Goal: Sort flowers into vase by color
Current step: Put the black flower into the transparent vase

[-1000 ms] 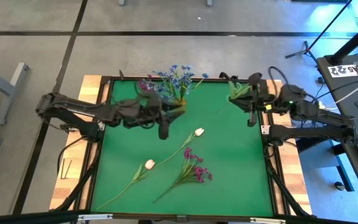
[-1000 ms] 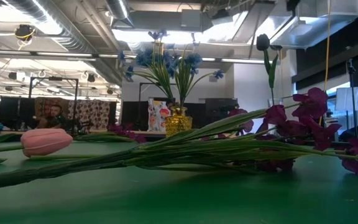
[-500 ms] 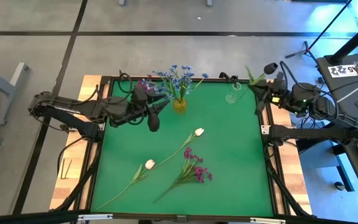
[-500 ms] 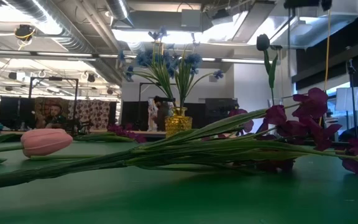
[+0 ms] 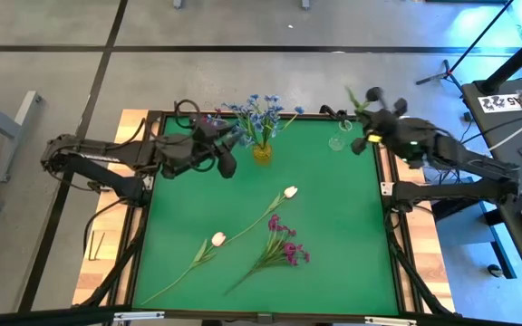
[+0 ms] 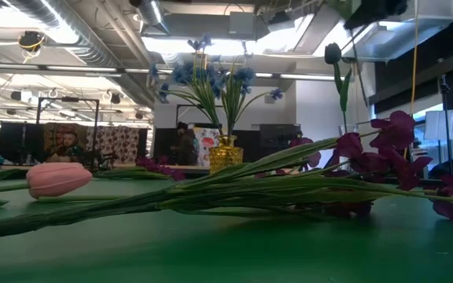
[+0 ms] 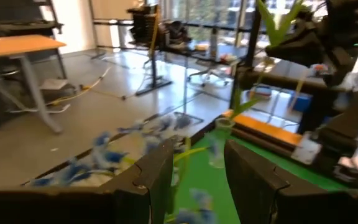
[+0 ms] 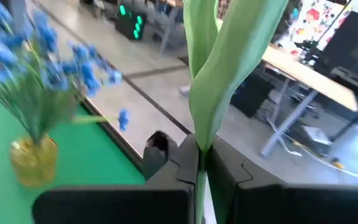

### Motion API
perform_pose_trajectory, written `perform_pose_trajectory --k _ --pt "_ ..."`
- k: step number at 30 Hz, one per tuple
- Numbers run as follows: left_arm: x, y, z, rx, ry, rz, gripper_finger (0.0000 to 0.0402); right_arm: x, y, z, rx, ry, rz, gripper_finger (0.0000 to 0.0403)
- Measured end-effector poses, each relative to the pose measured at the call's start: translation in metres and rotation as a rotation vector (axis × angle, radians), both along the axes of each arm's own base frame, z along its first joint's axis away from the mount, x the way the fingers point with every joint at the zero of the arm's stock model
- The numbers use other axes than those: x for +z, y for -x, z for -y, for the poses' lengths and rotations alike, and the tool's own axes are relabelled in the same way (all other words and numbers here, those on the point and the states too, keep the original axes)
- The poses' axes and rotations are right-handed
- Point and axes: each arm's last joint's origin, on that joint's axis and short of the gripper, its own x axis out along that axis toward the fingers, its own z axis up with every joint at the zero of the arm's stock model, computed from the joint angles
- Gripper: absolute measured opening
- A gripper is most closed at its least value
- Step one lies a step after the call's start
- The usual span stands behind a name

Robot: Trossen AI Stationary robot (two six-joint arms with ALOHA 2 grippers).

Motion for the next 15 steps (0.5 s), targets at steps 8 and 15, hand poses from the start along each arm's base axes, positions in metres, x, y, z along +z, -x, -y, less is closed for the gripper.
perform_pose_trajectory --k 8,15 --pt "-0.011 0.004 -0.013 0.062 0.039 -0.084 0.0140 -0.005 -0.005 0.030 -0.053 -0.042 -0.024 0.0019" --pt "-0.016 0.006 -0.018 0.093 0.067 -0.117 0.0140 -0.002 0.009 0.058 0.009 -0.084 0.087 0.0019"
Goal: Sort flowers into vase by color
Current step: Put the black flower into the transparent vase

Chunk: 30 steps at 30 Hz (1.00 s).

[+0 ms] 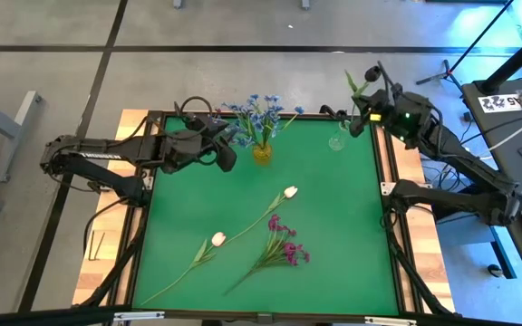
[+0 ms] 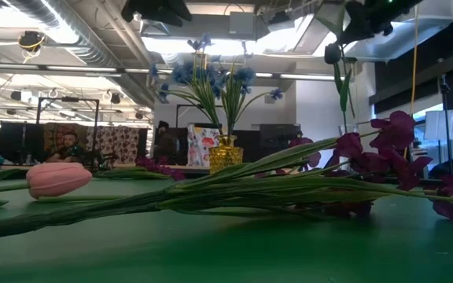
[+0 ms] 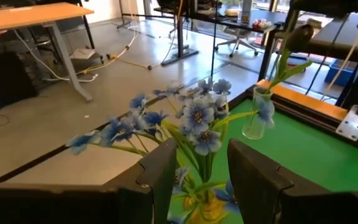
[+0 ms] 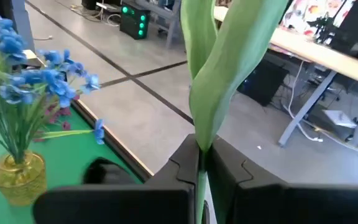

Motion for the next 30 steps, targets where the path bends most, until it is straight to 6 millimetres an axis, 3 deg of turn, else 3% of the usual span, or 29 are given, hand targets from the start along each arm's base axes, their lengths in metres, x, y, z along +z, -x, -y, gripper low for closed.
perform_pose_trajectory --k 11,30 --pt "-0.001 0.001 -0.008 0.032 0.001 -0.016 0.0140 -0.049 0.009 0.030 0.036 -0.111 0.121 0.0019" --pt "-0.003 0.002 -0.008 0.035 0.004 -0.034 0.0140 -0.057 0.012 0.028 0.012 -0.180 0.105 0.0033"
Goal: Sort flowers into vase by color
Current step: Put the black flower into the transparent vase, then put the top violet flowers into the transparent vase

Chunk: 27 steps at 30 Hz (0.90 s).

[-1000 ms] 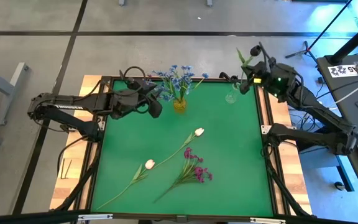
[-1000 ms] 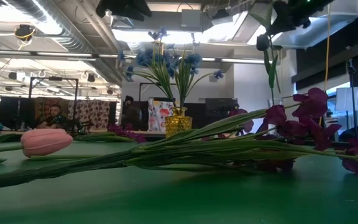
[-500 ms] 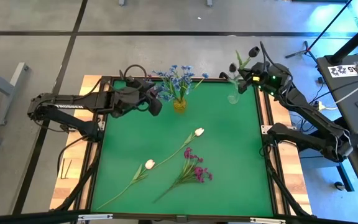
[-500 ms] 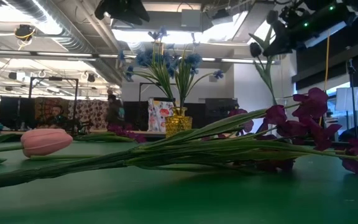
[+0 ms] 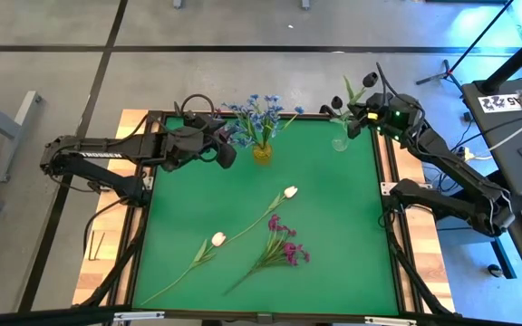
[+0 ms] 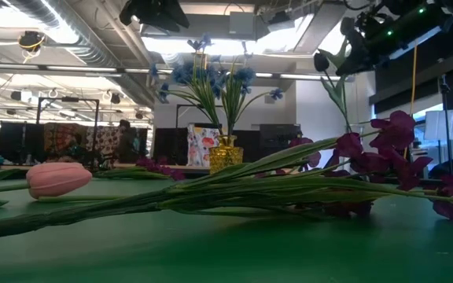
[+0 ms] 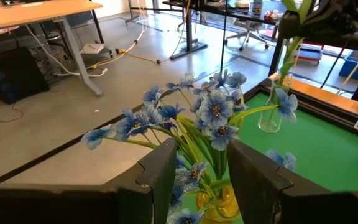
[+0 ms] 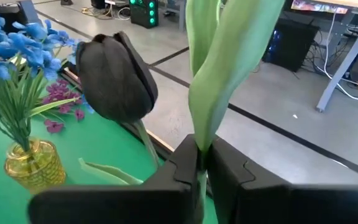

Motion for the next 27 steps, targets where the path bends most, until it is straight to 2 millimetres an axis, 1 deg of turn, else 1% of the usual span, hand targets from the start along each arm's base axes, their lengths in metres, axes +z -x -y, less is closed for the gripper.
perform_pose_trajectory --k 3,10,14,20,25,27 --pt "0.000 0.000 0.000 0.001 0.002 0.002 0.0140 0.002 0.003 -0.004 0.000 0.000 0.003 0.0064" --pt "0.000 0.000 0.000 0.001 0.003 0.004 0.0140 0.010 0.017 -0.020 -0.003 0.033 0.041 0.0158" --pt "0.000 0.000 0.000 0.002 0.004 0.006 0.0140 0.016 0.026 -0.030 -0.005 0.050 0.075 0.0198" --pt "0.000 0.000 0.000 0.008 0.014 0.019 0.0140 0.019 0.035 -0.041 -0.001 0.071 0.095 0.0232" --pt "0.000 0.000 0.000 0.012 0.015 0.021 0.0140 0.022 0.040 -0.047 0.000 0.093 0.113 0.0244" --pt "0.000 0.001 -0.001 0.036 0.012 0.020 0.0140 0.028 0.042 -0.049 -0.004 0.105 0.122 0.0245"
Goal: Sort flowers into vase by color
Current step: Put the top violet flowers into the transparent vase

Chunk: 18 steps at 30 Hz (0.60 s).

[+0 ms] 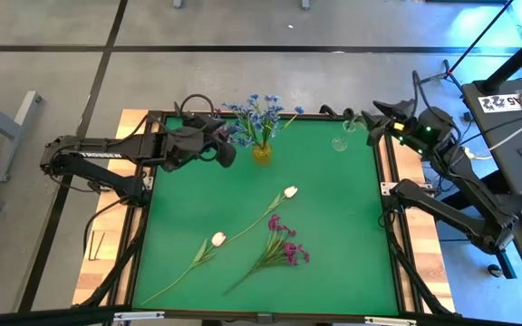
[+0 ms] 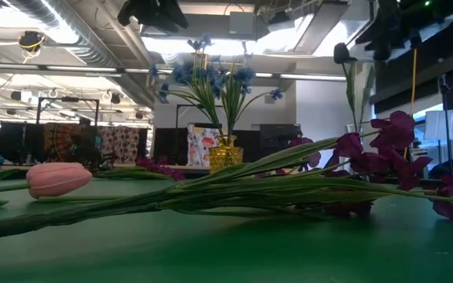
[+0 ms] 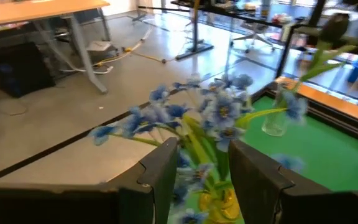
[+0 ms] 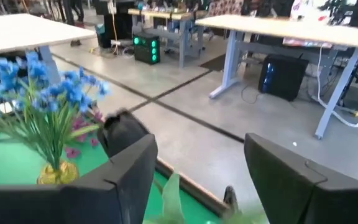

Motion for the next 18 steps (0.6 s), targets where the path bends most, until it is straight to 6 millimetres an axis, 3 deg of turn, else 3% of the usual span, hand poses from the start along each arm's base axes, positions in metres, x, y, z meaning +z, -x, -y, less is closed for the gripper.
perform_pose_trajectory --k 7,13,18 --pt "0.001 0.009 -0.007 0.112 -0.015 -0.009 0.0140 0.026 0.007 -0.008 -0.002 0.049 0.042 0.0246" --pt "0.003 0.024 -0.021 0.196 0.031 0.019 0.0140 0.043 0.010 -0.017 0.119 0.076 0.096 0.0246" --pt "-0.010 0.041 -0.036 0.303 0.134 -0.060 0.0140 0.053 0.011 -0.025 0.270 0.080 0.140 0.0246"
